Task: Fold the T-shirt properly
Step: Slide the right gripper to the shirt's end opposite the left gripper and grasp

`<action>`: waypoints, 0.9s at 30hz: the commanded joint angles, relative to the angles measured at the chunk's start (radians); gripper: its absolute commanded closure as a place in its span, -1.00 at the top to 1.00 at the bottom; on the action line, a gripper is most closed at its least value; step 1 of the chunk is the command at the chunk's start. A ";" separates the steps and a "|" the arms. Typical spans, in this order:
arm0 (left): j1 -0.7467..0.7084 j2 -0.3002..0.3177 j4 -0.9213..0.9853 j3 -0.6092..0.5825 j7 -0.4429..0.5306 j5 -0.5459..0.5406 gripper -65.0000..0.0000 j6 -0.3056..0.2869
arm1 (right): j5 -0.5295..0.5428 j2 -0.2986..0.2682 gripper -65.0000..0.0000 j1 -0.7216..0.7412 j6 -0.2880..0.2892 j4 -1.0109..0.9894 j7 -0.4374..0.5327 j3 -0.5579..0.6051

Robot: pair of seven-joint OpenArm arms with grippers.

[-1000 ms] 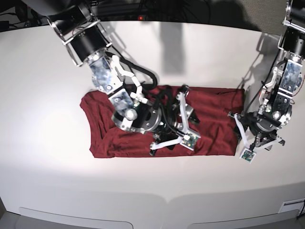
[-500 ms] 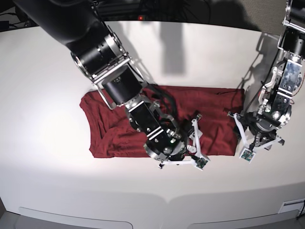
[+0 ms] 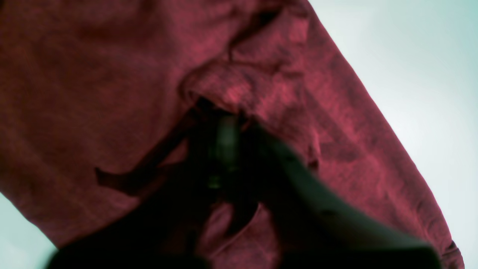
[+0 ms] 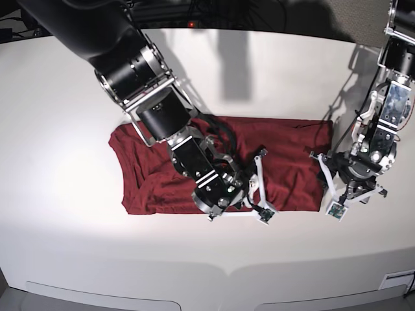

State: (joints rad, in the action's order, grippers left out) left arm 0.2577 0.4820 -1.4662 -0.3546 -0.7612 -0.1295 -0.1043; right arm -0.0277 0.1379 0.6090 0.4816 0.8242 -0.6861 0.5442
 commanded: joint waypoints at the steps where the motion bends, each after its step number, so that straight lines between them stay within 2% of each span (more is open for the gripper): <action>1: 0.024 0.011 -0.016 0.008 0.021 0.005 -0.05 0.011 | 0.000 0.011 -1.00 0.034 -0.004 0.015 0.024 -0.003; 4: 0.024 0.011 -0.016 0.008 0.021 0.005 -0.05 0.011 | -0.046 0.015 -1.00 0.034 -0.009 0.015 0.068 -0.003; 10: 0.024 0.011 -0.016 0.008 0.021 0.005 -0.05 0.011 | -0.129 0.013 -1.00 0.042 -0.126 0.020 0.082 -0.003; 15: 0.025 0.011 -0.016 0.008 0.022 0.005 -0.05 0.011 | -0.126 -0.002 -1.00 0.042 -0.193 0.020 0.078 -0.003; 19: 0.024 0.011 -0.016 0.008 0.021 0.005 -0.05 0.011 | -0.118 -0.002 -1.00 0.042 -0.282 0.020 0.089 -0.022; 24: 0.024 0.011 -0.016 0.008 0.015 0.005 -0.05 0.011 | -0.115 -0.002 -1.00 0.042 -0.378 0.020 0.099 -0.127; 27: 0.024 0.011 -0.016 0.008 0.015 0.005 -0.05 0.011 | -0.115 -0.002 -1.00 0.042 -0.378 0.020 0.102 -0.230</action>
State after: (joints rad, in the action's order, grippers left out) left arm 0.2577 0.4820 -1.4662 -0.3546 -0.7624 -0.1295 -0.1043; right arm -0.1387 0.1299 0.6147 0.1097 0.8253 -0.6033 0.3130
